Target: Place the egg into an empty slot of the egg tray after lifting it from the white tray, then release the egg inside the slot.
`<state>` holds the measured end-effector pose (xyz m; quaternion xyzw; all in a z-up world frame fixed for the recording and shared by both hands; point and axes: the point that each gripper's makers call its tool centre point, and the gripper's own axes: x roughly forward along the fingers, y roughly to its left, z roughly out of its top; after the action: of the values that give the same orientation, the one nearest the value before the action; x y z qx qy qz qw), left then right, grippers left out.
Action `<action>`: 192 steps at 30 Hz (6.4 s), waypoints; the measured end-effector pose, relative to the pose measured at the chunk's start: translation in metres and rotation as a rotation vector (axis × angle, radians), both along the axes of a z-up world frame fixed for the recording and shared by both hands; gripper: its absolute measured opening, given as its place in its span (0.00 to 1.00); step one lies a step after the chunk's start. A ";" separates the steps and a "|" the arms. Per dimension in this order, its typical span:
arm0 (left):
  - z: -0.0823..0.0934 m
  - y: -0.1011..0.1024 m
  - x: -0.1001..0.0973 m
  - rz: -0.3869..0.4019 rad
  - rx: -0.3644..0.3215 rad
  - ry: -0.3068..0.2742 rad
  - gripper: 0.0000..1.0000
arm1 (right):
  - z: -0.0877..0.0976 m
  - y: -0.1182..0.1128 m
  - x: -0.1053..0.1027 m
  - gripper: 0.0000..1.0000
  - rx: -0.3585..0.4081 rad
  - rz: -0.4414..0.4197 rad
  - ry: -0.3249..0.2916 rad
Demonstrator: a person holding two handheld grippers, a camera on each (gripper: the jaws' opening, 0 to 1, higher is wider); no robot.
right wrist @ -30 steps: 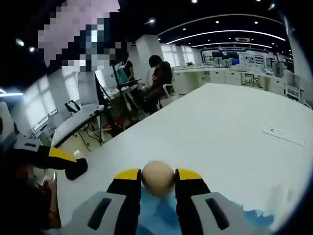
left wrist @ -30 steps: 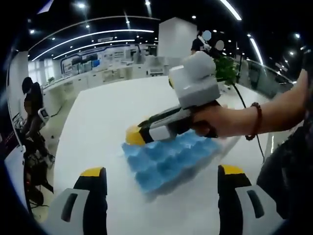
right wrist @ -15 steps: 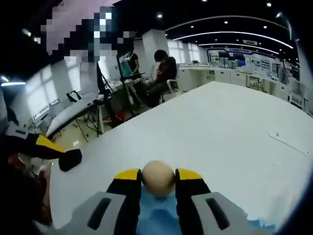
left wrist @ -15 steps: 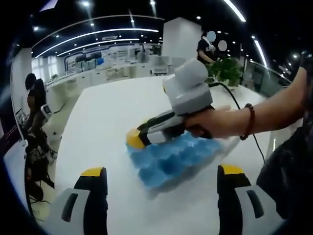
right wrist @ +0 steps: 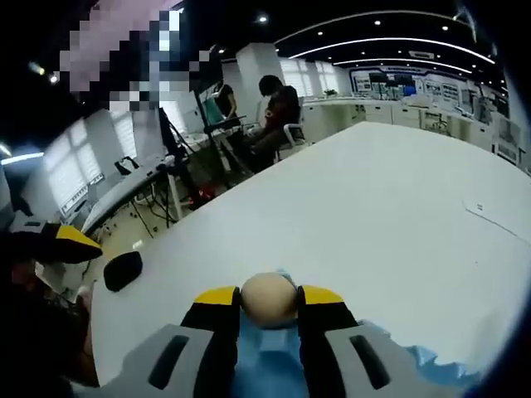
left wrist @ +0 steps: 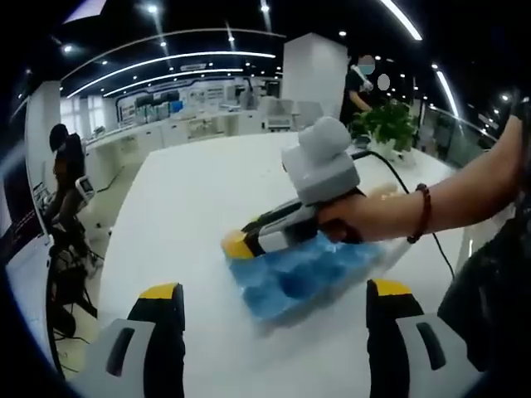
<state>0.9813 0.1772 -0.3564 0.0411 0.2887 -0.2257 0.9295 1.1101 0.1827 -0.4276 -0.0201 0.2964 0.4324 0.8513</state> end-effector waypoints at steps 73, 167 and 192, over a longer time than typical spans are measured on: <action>0.007 -0.036 0.010 -0.075 -0.028 -0.016 1.00 | 0.056 -0.173 0.007 0.73 0.017 -0.294 -0.143; 0.002 -0.032 0.022 -0.086 -0.019 -0.013 0.96 | -0.003 -0.323 0.020 0.27 -0.171 -0.792 -0.119; 0.006 -0.031 0.024 -0.085 -0.004 -0.029 0.95 | 0.024 -0.299 0.034 0.27 -0.088 -0.708 -0.196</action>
<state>1.0050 0.1466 -0.3505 0.0546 0.2726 -0.2650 0.9233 1.1441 -0.1166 -0.4036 0.0057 0.2204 0.0942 0.9708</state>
